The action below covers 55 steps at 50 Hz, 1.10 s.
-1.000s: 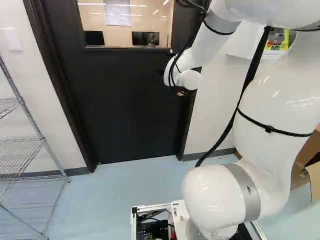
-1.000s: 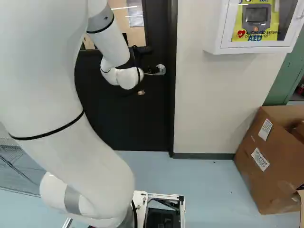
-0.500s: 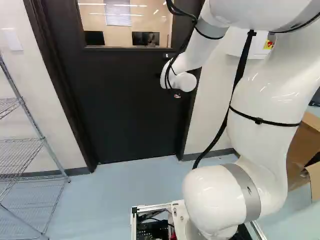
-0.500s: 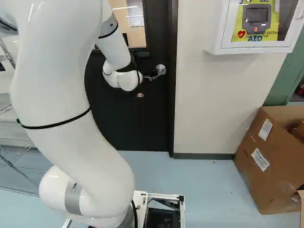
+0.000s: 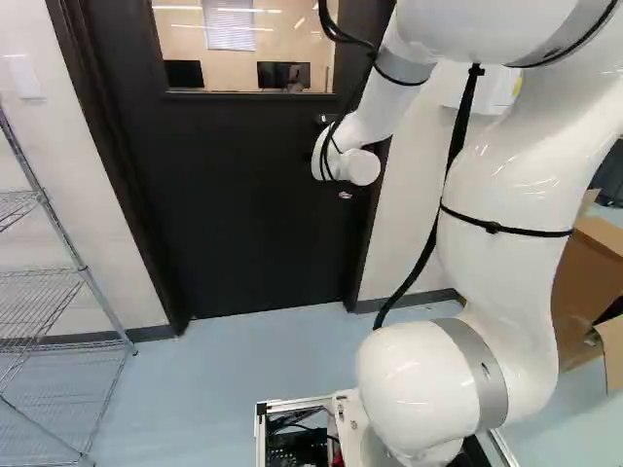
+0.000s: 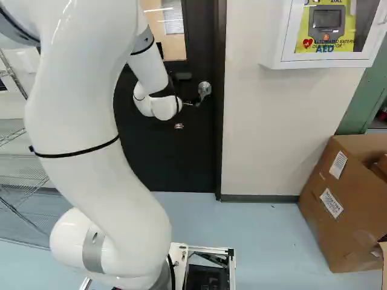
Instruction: Open the door and move inside
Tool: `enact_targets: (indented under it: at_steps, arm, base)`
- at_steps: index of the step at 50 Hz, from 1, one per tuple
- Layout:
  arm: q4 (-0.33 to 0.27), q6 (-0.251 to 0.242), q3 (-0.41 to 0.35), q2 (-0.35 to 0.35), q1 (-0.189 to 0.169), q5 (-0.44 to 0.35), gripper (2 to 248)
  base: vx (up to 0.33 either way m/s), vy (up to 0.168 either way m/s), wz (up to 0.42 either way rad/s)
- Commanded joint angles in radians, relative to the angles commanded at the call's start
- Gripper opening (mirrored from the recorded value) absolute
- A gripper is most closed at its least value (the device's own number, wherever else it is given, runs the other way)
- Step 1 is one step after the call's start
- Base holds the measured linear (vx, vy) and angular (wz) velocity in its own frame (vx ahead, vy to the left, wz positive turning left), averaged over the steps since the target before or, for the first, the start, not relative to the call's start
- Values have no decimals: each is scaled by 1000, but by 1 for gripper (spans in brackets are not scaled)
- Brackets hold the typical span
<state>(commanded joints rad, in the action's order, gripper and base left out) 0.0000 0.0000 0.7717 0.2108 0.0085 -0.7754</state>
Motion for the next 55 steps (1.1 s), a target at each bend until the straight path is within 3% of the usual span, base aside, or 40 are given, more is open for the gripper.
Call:
enact_targets:
  at_steps: [31, 55]
  arm:
    - [5, 0, 6, 41, 0, 1, 247]
    - [128, 0, 126, 143, 12, 63, 247]
  base:
    - [0, 0, 0]
    - [0, 0, 0]
